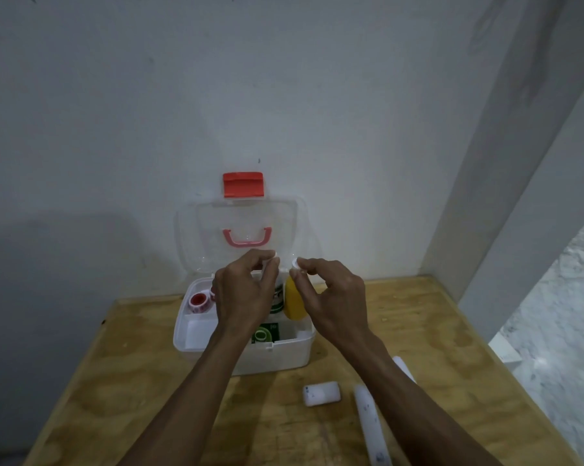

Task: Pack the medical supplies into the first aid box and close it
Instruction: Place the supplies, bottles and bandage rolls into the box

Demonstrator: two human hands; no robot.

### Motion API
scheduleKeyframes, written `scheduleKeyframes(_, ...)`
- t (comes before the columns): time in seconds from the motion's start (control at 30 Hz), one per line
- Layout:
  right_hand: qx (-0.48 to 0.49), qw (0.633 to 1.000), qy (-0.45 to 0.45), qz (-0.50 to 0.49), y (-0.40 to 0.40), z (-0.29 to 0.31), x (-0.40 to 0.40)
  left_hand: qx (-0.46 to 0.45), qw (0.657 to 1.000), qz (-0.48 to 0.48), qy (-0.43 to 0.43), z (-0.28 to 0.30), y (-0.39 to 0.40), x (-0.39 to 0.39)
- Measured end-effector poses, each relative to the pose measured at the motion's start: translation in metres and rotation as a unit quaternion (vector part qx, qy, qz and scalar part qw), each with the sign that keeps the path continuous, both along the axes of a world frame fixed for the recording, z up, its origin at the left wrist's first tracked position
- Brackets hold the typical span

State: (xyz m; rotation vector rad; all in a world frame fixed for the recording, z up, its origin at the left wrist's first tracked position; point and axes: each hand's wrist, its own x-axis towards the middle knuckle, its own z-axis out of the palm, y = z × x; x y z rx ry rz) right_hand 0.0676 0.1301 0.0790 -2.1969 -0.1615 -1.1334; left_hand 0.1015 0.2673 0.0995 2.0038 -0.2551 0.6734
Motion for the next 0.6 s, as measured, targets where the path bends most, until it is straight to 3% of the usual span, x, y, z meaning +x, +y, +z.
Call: scheduleKeyframes(0.6,-0.051,0.998,0.027,0.020,-0.008,-0.013,-0.007,-0.002,0.997,-0.078,0.028,-0.008,0.001,0.009)
